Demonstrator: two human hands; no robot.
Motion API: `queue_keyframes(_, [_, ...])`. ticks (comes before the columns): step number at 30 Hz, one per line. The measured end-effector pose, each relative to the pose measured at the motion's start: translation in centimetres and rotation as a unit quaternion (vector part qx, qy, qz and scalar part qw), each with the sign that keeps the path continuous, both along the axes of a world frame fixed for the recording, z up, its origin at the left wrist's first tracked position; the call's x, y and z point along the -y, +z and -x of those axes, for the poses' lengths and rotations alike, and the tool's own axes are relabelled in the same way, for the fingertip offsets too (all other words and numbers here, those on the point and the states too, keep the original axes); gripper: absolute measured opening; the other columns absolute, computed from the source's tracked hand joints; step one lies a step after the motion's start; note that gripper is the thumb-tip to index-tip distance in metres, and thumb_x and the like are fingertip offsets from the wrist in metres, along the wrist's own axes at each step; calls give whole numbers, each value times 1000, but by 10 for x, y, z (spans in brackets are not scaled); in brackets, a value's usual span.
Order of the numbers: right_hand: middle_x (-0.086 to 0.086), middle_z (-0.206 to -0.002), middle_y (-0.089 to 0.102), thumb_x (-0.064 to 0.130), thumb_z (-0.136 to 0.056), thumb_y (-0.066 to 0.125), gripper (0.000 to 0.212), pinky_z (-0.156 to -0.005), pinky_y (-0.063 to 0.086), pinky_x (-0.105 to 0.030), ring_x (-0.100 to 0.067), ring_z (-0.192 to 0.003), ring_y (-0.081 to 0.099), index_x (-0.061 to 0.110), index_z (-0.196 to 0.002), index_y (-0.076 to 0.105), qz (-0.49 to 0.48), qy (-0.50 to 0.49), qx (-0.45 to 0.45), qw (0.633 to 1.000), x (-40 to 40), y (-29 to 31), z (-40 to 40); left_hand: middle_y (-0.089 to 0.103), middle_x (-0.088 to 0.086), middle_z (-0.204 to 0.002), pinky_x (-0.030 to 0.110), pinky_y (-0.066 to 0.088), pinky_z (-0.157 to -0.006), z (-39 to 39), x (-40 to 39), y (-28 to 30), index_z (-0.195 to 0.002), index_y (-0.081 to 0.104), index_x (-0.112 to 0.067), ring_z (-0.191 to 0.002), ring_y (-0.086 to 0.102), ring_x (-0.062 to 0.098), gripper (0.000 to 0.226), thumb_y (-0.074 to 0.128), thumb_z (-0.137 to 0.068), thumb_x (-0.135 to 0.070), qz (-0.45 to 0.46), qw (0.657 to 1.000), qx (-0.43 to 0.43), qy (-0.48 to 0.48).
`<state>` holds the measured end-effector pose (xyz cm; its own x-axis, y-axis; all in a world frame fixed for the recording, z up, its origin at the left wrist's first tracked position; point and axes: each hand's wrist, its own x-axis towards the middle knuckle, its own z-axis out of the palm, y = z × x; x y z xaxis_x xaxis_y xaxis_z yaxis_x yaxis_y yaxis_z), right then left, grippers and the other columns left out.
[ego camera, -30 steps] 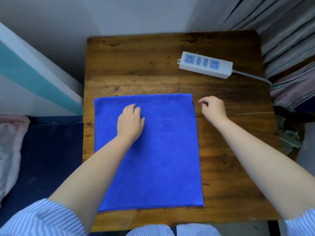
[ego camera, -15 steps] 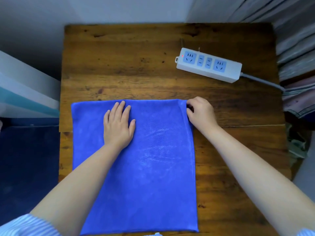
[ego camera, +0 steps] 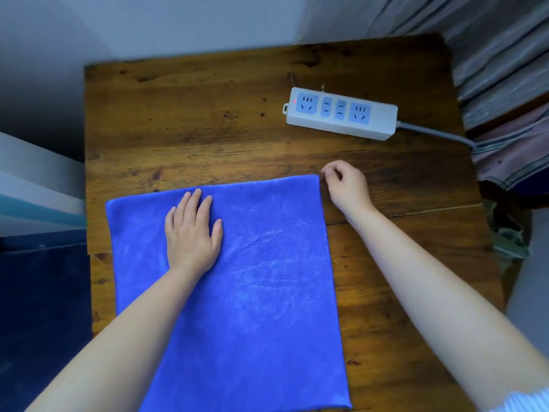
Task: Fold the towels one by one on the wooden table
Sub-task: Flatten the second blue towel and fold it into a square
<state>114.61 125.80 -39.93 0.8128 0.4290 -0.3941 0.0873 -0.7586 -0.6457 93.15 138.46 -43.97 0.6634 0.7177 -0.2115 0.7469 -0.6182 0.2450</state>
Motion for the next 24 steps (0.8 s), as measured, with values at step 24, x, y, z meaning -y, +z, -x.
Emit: queue_keyframes(24, [-13, -129, 51, 8, -91, 46, 37, -102, 34, -38, -27, -123, 42, 5, -127, 51, 106, 237, 208, 943, -10, 7, 13, 28, 9, -152, 43, 10, -115, 35, -49, 5, -140, 37, -8, -143, 20, 24, 68, 14, -85, -41, 9, 996, -29, 79])
